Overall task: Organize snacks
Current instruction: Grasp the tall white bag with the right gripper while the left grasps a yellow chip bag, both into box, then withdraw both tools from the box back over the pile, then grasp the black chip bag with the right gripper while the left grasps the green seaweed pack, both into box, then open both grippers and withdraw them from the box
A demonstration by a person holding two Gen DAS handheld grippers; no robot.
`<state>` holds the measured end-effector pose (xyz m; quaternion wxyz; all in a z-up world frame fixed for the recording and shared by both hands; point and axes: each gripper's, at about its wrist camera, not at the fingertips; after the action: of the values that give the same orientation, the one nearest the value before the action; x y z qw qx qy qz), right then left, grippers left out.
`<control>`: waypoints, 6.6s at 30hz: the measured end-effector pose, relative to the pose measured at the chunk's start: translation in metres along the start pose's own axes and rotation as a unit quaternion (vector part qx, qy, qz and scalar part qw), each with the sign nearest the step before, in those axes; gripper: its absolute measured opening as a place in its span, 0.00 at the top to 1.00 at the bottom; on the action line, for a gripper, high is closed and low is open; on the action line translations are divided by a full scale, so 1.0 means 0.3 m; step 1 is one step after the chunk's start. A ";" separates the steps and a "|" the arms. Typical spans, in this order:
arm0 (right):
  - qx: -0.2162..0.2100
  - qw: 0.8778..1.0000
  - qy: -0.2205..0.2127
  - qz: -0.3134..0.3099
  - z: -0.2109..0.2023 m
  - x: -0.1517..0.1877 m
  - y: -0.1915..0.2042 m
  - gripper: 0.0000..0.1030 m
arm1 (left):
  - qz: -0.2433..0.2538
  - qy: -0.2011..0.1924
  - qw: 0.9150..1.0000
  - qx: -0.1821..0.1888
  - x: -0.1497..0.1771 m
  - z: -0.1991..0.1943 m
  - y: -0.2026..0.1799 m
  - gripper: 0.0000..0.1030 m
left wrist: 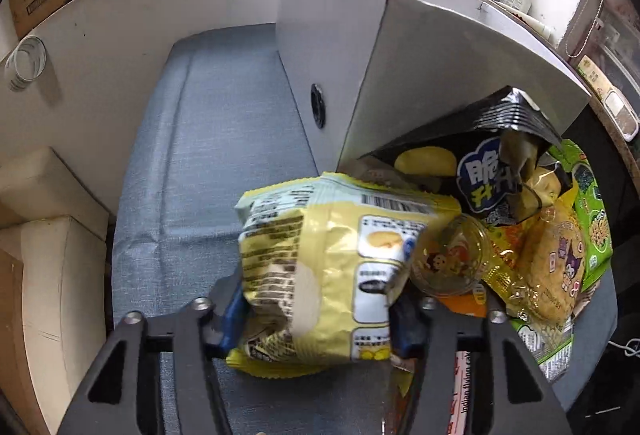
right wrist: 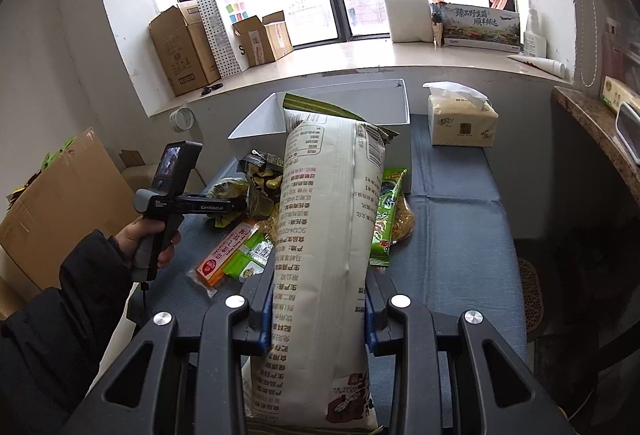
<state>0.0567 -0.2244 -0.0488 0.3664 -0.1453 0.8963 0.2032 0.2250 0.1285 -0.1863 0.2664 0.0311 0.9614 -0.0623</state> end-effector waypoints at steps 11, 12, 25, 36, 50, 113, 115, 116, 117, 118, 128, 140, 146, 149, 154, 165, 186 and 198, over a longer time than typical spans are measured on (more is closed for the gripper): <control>0.004 1.000 0.022 -0.001 0.094 -0.010 0.005 0.65 | 0.038 -0.089 0.994 -0.059 0.091 -0.285 -0.141 0.44; 0.006 1.000 0.024 -0.002 0.110 -0.020 0.008 0.65 | 0.033 -0.100 0.993 -0.060 0.093 -0.336 -0.167 0.43; 0.018 0.999 -0.004 -0.042 0.346 -0.461 0.014 0.65 | 0.027 -0.175 0.984 -0.031 -0.319 -0.554 -0.325 0.43; 0.076 0.993 0.086 -0.021 0.827 -0.726 -0.145 0.65 | 0.003 -0.065 0.996 -0.061 -0.621 -0.086 -0.218 0.42; 0.120 0.991 0.019 -0.052 0.736 -0.710 -0.155 0.00 | 0.010 -0.111 0.993 -0.046 -0.562 -0.187 -0.214 0.00; -0.053 0.987 0.087 -0.123 0.845 -0.251 0.202 0.46 | -0.047 -0.148 0.987 -0.049 0.239 -0.596 -0.183 0.00; -0.063 0.989 0.066 -0.115 0.765 -0.257 0.180 0.47 | -0.040 -0.147 0.987 -0.044 0.227 -0.591 -0.195 0.00; -0.065 0.990 0.051 -0.111 0.715 -0.263 0.163 0.47 | -0.037 -0.146 0.988 -0.039 0.217 -0.585 -0.204 0.00; -0.068 0.992 0.034 -0.102 0.660 -0.273 0.139 0.47 | -0.031 -0.144 0.988 -0.034 0.207 -0.578 -0.215 0.00; -0.070 0.993 0.017 -0.088 0.601 -0.282 0.110 0.47 | -0.024 -0.144 0.989 -0.030 0.193 -0.571 -0.230 0.00; 0.018 0.996 -0.084 0.018 0.081 -0.190 -0.224 0.47 | 0.077 -0.100 0.990 0.069 -0.019 -0.347 -0.597 0.00; 0.081 0.990 -0.078 0.084 -0.118 -0.007 -0.444 0.47 | 0.119 -0.015 0.992 0.028 -0.208 0.048 -0.912 0.00; 0.076 0.991 -0.074 0.085 -0.101 0.002 -0.467 0.47 | 0.119 0.020 0.993 0.010 -0.242 0.133 -0.902 0.26; 0.070 0.992 -0.069 0.081 -0.088 0.003 -0.461 0.47 | 0.116 0.002 0.992 0.040 -0.231 0.077 -0.895 0.29; 0.062 0.993 -0.062 0.080 -0.061 0.003 -0.448 0.47 | 0.108 -0.043 0.991 0.071 -0.216 -0.069 -0.867 0.29; 0.024 0.997 -0.054 0.052 0.057 -0.087 -0.348 0.47 | 0.071 -0.142 0.983 0.090 -0.158 -0.460 -0.642 0.28; 0.031 0.999 0.007 0.020 0.740 -0.749 -0.265 0.46 | -0.007 -0.123 0.992 -0.012 -0.714 -0.102 -0.202 0.24; 0.030 0.999 -0.011 0.026 0.685 -0.728 -0.301 0.00 | -0.010 -0.107 0.994 -0.019 -0.622 -0.100 -0.195 0.00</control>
<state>0.3670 -0.1824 -0.0491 0.3754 -0.1088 0.9012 0.1875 0.3640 0.0696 -0.0585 0.3675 0.0095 0.9287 -0.0492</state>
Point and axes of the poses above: each gripper's, at about its wrist camera, not at the fingertips, and z roughly the way its jaws point, y to its left, x to its underside, and after that the axes turned 3 degrees about z, right-handed
